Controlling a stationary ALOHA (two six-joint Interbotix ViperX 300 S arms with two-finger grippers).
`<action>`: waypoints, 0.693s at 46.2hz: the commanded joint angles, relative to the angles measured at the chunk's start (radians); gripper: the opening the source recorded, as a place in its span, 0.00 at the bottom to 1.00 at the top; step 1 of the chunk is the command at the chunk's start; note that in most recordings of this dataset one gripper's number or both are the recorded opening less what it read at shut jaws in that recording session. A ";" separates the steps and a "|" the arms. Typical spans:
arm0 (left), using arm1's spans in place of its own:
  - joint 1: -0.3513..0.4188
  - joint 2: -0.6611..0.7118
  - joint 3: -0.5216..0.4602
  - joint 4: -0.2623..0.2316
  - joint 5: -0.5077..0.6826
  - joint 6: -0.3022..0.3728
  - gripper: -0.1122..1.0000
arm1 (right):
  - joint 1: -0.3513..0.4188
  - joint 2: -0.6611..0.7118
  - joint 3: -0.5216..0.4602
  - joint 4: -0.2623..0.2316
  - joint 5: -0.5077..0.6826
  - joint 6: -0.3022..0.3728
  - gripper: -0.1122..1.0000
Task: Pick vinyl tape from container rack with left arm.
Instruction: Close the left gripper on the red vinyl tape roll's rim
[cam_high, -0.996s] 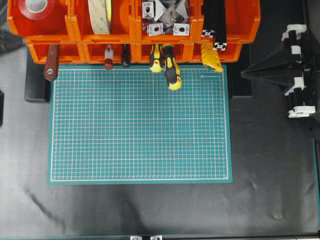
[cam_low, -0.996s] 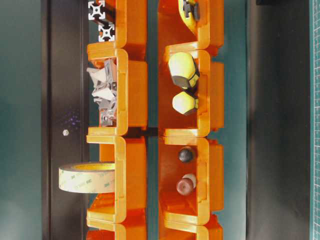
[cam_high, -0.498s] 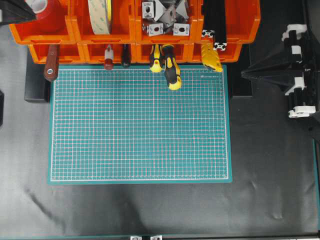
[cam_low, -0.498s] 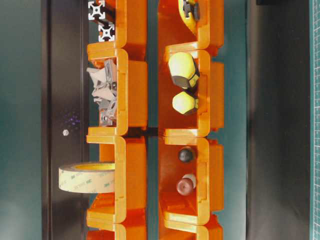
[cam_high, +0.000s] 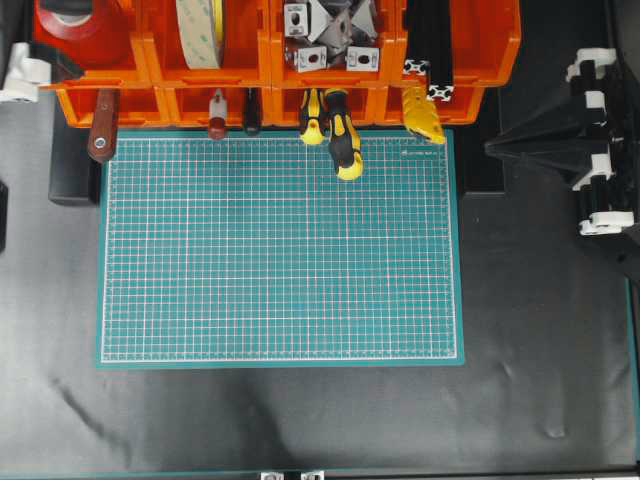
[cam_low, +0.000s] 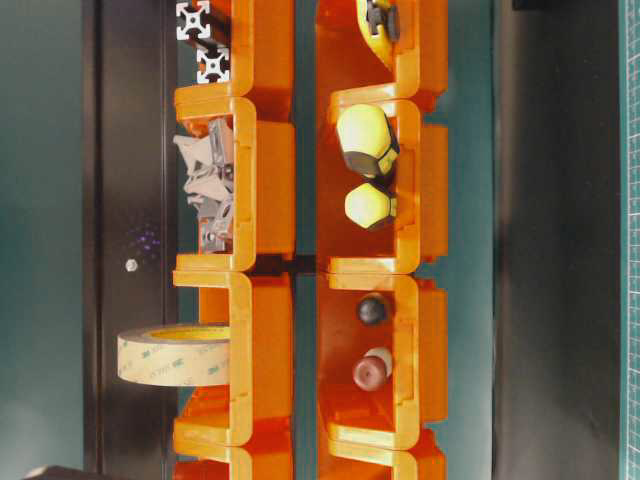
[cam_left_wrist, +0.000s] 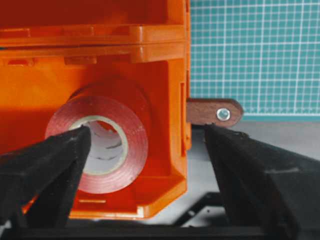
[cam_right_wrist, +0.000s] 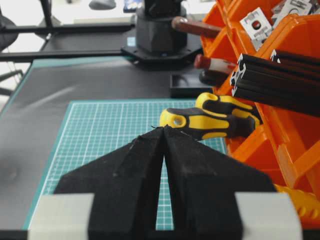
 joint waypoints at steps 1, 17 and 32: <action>0.006 -0.002 0.012 0.003 -0.006 -0.003 0.86 | -0.002 -0.002 -0.037 0.003 0.008 -0.002 0.11; 0.015 -0.008 0.051 0.003 -0.025 -0.006 0.81 | -0.002 -0.017 -0.037 0.003 0.023 -0.002 0.11; 0.020 -0.008 0.008 0.005 -0.017 0.046 0.27 | -0.002 -0.017 -0.035 0.003 0.023 -0.002 0.11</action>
